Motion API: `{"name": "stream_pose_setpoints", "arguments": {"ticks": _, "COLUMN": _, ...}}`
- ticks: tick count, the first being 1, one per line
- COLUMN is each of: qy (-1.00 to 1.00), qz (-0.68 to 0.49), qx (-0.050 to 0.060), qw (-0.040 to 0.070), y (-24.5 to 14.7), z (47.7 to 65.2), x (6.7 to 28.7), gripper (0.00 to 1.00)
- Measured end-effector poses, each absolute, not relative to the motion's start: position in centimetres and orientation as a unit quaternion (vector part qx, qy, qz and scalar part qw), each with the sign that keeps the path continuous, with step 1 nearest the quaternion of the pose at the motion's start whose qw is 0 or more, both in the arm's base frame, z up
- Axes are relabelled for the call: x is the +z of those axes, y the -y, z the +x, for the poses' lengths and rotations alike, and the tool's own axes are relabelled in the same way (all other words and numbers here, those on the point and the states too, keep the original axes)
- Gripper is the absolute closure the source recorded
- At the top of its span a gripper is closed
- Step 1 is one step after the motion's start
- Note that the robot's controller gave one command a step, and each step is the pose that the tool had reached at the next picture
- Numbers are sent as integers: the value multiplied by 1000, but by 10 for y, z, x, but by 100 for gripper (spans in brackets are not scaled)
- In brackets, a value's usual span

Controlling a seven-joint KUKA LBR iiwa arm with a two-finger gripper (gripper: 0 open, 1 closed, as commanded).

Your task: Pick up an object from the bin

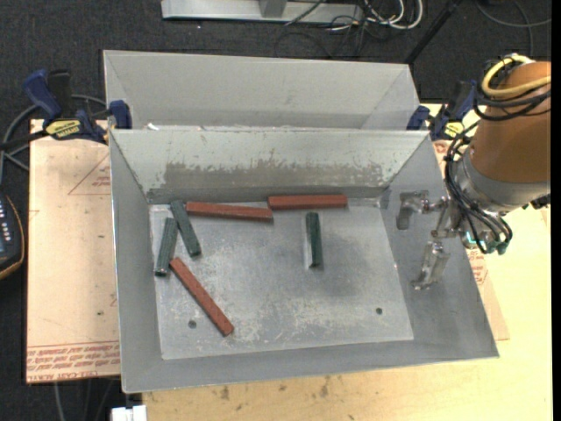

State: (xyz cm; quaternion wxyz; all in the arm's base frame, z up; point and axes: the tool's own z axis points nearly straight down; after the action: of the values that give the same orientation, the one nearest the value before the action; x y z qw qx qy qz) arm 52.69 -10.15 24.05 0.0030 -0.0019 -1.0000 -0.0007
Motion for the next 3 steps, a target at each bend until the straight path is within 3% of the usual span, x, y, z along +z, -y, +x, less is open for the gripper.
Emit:
{"name": "stream_pose_setpoints", "arguments": {"ticks": 1, "qy": 996, "qz": 85, "qx": -2, "qw": 0, "y": -1, "z": 608, "x": 67, "gripper": 0}}
{"name": "stream_pose_setpoints", "arguments": {"ticks": 2, "qy": 983, "qz": 185, "qx": 0, "qw": -3, "y": 17, "z": 629, "x": 101, "gripper": 0}}
{"name": "stream_pose_setpoints", "arguments": {"ticks": 3, "qy": 925, "qz": 380, "qx": 0, "qw": -2, "y": 1, "z": 625, "x": 100, "gripper": 0}}
